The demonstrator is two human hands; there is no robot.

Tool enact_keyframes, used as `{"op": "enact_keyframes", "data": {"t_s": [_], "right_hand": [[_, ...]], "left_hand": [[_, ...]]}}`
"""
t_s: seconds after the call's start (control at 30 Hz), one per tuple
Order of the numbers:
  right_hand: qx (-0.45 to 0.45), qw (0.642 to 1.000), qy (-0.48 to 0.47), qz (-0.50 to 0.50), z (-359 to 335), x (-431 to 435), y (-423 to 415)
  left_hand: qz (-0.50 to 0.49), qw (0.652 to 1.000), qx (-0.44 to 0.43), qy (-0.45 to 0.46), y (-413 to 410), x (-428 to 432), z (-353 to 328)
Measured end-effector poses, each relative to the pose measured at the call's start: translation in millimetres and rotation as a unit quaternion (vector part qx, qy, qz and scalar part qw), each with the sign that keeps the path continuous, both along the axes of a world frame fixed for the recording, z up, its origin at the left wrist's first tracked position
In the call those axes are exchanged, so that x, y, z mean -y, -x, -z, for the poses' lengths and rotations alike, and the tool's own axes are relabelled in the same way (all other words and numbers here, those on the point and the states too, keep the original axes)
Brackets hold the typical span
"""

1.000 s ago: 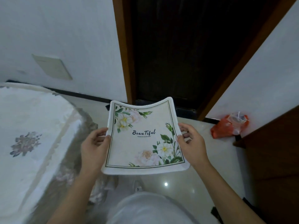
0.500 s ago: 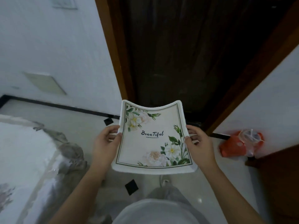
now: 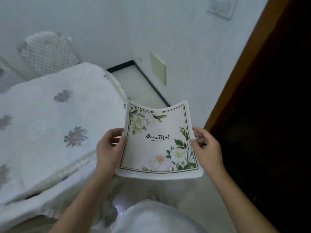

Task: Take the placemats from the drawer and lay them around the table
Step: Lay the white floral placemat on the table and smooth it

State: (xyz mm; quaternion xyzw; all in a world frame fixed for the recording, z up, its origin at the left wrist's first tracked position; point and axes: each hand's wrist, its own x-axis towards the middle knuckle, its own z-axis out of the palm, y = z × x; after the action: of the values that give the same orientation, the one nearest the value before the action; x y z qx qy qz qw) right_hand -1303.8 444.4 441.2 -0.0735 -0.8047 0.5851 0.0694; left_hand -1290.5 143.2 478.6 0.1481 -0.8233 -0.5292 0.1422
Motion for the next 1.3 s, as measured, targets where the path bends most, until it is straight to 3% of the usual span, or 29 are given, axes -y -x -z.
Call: {"op": "enact_keyframes", "data": {"t_s": [0.2,0.57,0.77,1.1,1.3], "right_hand": [[-0.005,0.995,-0.004,-0.102,8.4,54.1,100.5],[0.010,0.999,-0.019,-0.033,0.5,45.0,225.1],[0.014,0.998,-0.024,-0.060,1.5,35.7,307.0],[0.024,0.965,-0.037,-0.258,1.9,91.7,483.5],[0.005,0.901,-0.021,-0.434,-1.8,196.6,515.7]], "left_hand": [[-0.112,0.994,-0.015,-0.002,43.0,39.8,10.7],[-0.039,0.999,-0.009,-0.023,211.0,29.2,11.3],[-0.058,0.998,-0.007,-0.027,282.5,22.5,18.6],[-0.274,0.961,-0.013,-0.043,340.2,31.2,22.6],[-0.463,0.881,-0.034,-0.091,296.8,69.2,21.5]]}}
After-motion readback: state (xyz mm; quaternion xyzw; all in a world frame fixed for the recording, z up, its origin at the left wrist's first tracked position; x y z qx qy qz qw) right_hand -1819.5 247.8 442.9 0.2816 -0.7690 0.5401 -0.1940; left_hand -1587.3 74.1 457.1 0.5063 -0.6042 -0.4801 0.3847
